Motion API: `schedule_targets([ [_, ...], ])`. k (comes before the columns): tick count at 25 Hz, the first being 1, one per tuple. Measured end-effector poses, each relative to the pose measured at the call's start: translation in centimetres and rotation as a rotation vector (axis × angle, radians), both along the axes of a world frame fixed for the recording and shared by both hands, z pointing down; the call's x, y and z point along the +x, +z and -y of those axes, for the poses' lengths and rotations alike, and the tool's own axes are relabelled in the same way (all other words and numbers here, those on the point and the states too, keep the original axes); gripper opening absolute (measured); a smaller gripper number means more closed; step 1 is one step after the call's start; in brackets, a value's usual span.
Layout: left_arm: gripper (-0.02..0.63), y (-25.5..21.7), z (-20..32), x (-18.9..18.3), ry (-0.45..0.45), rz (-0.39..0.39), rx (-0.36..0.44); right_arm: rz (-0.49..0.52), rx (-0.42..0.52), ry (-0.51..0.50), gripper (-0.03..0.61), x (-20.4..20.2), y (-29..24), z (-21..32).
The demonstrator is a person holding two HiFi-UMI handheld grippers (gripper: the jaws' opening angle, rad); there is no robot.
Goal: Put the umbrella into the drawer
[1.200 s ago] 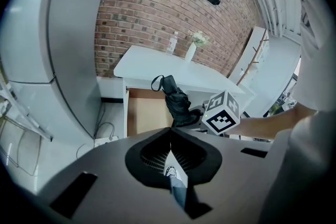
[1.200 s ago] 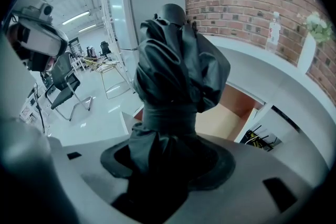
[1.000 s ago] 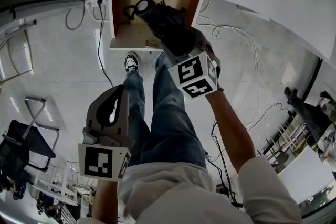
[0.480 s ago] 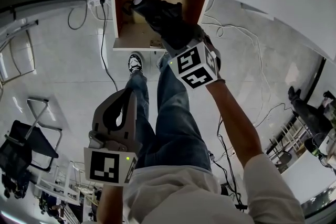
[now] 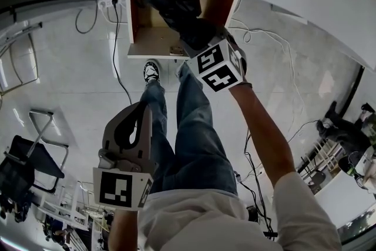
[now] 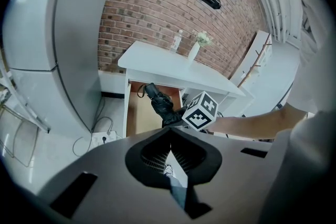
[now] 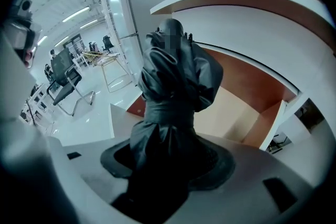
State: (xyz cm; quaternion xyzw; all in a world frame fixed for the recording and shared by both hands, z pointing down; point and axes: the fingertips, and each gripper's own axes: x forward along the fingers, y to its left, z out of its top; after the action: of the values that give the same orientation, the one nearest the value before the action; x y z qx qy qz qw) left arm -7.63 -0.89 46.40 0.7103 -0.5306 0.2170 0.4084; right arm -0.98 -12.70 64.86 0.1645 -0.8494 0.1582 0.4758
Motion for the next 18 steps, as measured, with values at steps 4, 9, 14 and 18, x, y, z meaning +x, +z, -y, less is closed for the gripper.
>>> schedule_targets([
  [4,0.018,0.5,-0.2,-0.1,-0.005,-0.004,-0.008,-0.004,-0.018,0.014,0.258,-0.1,0.9,0.6],
  [9,0.018,0.8,-0.3,-0.3,-0.013,-0.006,-0.016,-0.021,-0.030,0.011,0.258,-0.2,2.1,1.0],
  [14,0.018,0.9,0.0,-1.0,-0.021,0.006,-0.012,-0.036,-0.049,0.012,0.258,-0.5,3.3,1.6],
  [18,0.018,1.1,0.1,-1.5,-0.029,0.012,-0.014,-0.054,-0.063,0.003,0.258,-0.5,4.3,1.8],
])
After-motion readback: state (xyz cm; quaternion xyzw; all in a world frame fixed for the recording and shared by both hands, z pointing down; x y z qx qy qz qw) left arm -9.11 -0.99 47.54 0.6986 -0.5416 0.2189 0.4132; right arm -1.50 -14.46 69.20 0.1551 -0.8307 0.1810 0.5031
